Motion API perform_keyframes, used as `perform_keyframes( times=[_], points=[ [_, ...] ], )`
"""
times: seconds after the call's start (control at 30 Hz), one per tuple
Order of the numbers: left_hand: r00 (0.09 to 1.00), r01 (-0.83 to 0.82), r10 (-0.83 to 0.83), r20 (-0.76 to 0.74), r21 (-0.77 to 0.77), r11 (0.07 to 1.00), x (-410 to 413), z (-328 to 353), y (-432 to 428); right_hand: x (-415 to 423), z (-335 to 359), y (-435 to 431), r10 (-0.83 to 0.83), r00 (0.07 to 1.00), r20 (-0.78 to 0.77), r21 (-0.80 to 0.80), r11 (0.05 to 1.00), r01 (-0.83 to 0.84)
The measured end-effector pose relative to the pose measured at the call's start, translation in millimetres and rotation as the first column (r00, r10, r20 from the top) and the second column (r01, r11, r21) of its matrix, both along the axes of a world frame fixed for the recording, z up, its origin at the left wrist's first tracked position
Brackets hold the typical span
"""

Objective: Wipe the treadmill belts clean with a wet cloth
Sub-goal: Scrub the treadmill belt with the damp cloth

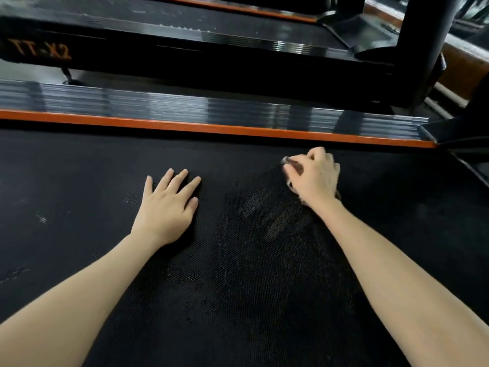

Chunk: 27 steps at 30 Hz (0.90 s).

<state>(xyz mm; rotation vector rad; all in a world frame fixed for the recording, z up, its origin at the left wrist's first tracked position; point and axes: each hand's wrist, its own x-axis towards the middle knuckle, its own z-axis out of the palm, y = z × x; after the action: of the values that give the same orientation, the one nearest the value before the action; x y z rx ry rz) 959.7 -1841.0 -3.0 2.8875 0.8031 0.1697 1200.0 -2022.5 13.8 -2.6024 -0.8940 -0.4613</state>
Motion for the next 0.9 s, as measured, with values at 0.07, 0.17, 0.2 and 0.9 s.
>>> perform_keyframes(
  times=[0.07, 0.17, 0.2, 0.9],
  points=[
    [1.000, -0.007, 0.007, -0.008, 0.000, 1.000, 0.7, 0.9, 0.2, 10.3, 1.4, 1.6, -0.063, 0.997, -0.042, -0.026, 0.998, 0.062],
    [1.000, -0.008, 0.008, -0.012, 0.007, 1.000, 0.5, 0.6, 0.0, 4.1, 1.5, 1.8, -0.007, 0.999, -0.052, -0.054, 0.999, 0.004],
    [1.000, -0.007, 0.007, -0.010, 0.012, 1.000, 0.5, 0.3, 0.3, 5.1, 0.9, 1.4, 0.013, 0.998, -0.054, -0.047, 0.999, -0.015],
    [0.999, 0.015, -0.015, 0.040, 0.000, 1.000, -0.9, -1.7, 2.1, -21.9, -0.8, 97.1, 0.239, 0.970, -0.036, 0.009, 0.971, -0.239]
  ],
)
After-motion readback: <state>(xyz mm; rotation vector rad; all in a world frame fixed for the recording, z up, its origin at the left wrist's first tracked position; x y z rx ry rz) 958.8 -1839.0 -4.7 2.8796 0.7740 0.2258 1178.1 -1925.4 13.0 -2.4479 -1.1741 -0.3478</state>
